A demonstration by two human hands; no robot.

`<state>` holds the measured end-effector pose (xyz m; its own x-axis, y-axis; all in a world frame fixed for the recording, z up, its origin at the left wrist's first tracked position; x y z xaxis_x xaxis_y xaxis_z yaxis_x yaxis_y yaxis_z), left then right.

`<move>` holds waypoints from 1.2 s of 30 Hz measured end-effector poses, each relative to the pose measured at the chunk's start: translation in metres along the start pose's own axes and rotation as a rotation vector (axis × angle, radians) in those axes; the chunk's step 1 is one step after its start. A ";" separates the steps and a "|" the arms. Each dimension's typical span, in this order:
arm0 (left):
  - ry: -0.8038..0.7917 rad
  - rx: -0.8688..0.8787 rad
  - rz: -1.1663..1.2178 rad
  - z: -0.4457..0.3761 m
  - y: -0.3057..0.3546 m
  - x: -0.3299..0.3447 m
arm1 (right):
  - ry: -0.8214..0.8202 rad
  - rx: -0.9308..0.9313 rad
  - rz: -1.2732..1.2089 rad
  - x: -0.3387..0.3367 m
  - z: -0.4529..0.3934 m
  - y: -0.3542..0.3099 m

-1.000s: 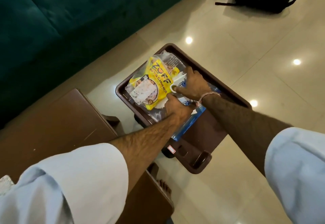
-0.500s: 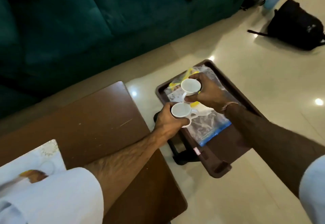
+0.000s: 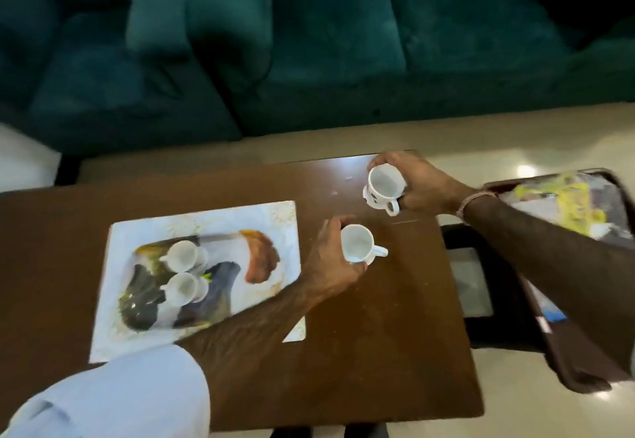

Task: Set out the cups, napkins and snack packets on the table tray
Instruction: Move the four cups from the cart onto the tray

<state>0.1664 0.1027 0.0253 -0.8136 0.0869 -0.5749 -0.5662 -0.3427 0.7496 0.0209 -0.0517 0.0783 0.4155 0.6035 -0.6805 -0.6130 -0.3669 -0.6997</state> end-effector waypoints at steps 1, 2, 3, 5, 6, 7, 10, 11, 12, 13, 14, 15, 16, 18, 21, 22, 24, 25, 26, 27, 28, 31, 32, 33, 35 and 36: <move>0.011 0.003 -0.028 0.010 -0.014 -0.015 | -0.039 -0.016 0.013 0.016 -0.009 -0.015; 0.036 0.013 -0.068 0.020 -0.027 -0.030 | -0.077 -0.028 0.013 0.031 -0.018 -0.029; 0.068 0.027 -0.121 0.028 -0.038 -0.043 | -0.111 -0.042 0.013 0.044 -0.024 -0.041; 0.131 0.043 -0.209 0.045 -0.066 -0.068 | -0.182 -0.094 0.033 0.076 -0.040 -0.070; 0.149 0.047 -0.233 0.053 -0.079 -0.078 | -0.213 -0.121 0.056 0.092 -0.047 -0.083; 0.167 0.041 -0.253 0.059 -0.091 -0.087 | -0.239 -0.146 0.084 0.107 -0.055 -0.095; 0.194 -0.019 -0.383 0.071 -0.126 -0.107 | -0.309 -0.185 0.171 0.150 -0.076 -0.120; 0.195 -0.040 -0.434 0.073 -0.137 -0.113 | -0.336 -0.194 0.198 0.165 -0.082 -0.127; 0.196 -0.057 -0.480 0.075 -0.149 -0.118 | -0.355 -0.213 0.231 0.178 -0.088 -0.132; 0.200 -0.066 -0.526 0.076 -0.158 -0.123 | -0.367 -0.240 0.268 0.188 -0.094 -0.137; 0.207 -0.068 -0.573 0.078 -0.167 -0.127 | -0.378 -0.271 0.307 0.200 -0.099 -0.141; 0.220 -0.062 -0.623 0.079 -0.175 -0.131 | -0.388 -0.298 0.346 0.210 -0.105 -0.145; 0.230 -0.056 -0.668 0.080 -0.183 -0.134 | -0.397 -0.318 0.381 0.220 -0.110 -0.148; 0.257 -0.044 -0.718 0.081 -0.195 -0.138 | -0.413 -0.332 0.426 0.237 -0.118 -0.152; 0.304 -0.039 -0.745 0.080 -0.209 -0.140 | -0.412 -0.347 0.495 0.259 -0.127 -0.154; 0.314 -0.038 -0.755 0.080 -0.212 -0.140 | -0.404 -0.352 0.519 0.264 -0.130 -0.154; 0.315 -0.033 -0.755 0.078 -0.216 -0.138 | -0.390 -0.367 0.562 0.271 -0.135 -0.156; 0.312 -0.031 -0.747 0.077 -0.218 -0.137 | -0.387 -0.380 0.579 0.275 -0.138 -0.158; 0.314 -0.026 -0.743 0.076 -0.220 -0.136 | -0.387 -0.392 0.591 0.279 -0.140 -0.160; 0.322 -0.020 -0.739 0.076 -0.222 -0.135 | -0.392 -0.400 0.599 0.282 -0.142 -0.162; 0.336 -0.011 -0.733 0.076 -0.223 -0.134 | -0.395 -0.404 0.601 0.285 -0.143 -0.163; 0.380 0.015 -0.695 0.076 -0.229 -0.134 | -0.398 -0.372 0.558 0.291 -0.145 -0.166; 0.385 0.016 -0.683 0.076 -0.230 -0.134 | -0.397 -0.356 0.534 0.292 -0.145 -0.166; 0.385 0.014 -0.672 0.075 -0.231 -0.134 | -0.394 -0.342 0.513 0.292 -0.144 -0.165; 0.378 0.004 -0.651 0.075 -0.233 -0.133 | -0.393 -0.324 0.491 0.293 -0.143 -0.165; 0.373 0.001 -0.646 0.075 -0.234 -0.133 | -0.396 -0.319 0.487 0.294 -0.142 -0.165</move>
<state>0.3972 0.2417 -0.0491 -0.2204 -0.0527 -0.9740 -0.9166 -0.3304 0.2253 0.3395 0.0853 -0.0374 -0.1692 0.5080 -0.8446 -0.4151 -0.8140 -0.4064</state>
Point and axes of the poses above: each hand's wrist, its own z-axis away from the middle knuckle, its own x-axis out of the palm, y = z × x, the point moved 3 cm from there along -z, towards the middle knuckle, and after that the axes turned 4 degrees about -z, right-handed, at the moved point
